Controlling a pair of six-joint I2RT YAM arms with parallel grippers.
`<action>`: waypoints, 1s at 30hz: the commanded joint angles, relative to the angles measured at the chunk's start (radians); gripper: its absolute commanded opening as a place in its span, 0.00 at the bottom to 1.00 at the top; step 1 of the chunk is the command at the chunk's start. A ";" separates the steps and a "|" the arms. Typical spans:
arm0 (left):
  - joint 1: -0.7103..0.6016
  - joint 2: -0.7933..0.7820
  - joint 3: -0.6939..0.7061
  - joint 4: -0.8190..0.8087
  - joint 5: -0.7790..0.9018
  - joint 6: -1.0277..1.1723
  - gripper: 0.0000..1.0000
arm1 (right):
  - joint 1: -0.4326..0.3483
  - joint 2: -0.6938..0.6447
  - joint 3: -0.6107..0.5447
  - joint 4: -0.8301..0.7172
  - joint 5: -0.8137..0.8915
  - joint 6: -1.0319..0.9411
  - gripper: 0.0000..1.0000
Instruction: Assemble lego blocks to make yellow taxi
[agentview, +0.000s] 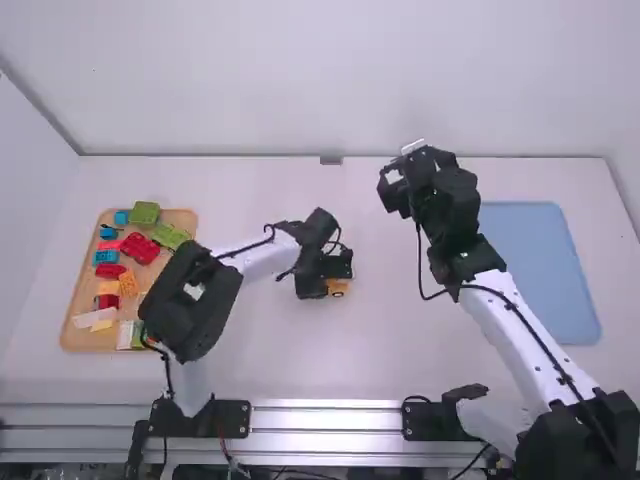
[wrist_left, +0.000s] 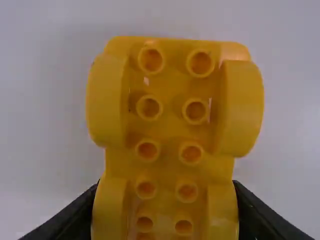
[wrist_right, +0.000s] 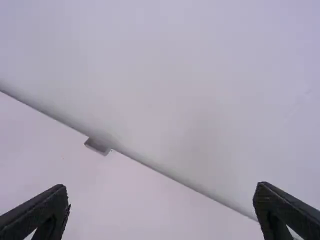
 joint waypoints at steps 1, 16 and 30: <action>0.003 0.014 -0.014 0.003 0.004 0.001 0.54 | 0.002 0.004 0.035 -0.002 0.005 0.003 0.98; 0.010 0.011 -0.017 0.032 -0.083 0.061 0.99 | 0.002 0.005 0.035 -0.001 0.004 0.002 0.98; 0.111 -0.260 0.047 -0.139 -0.082 0.012 0.99 | 0.002 0.004 0.035 0.003 0.004 -0.024 0.98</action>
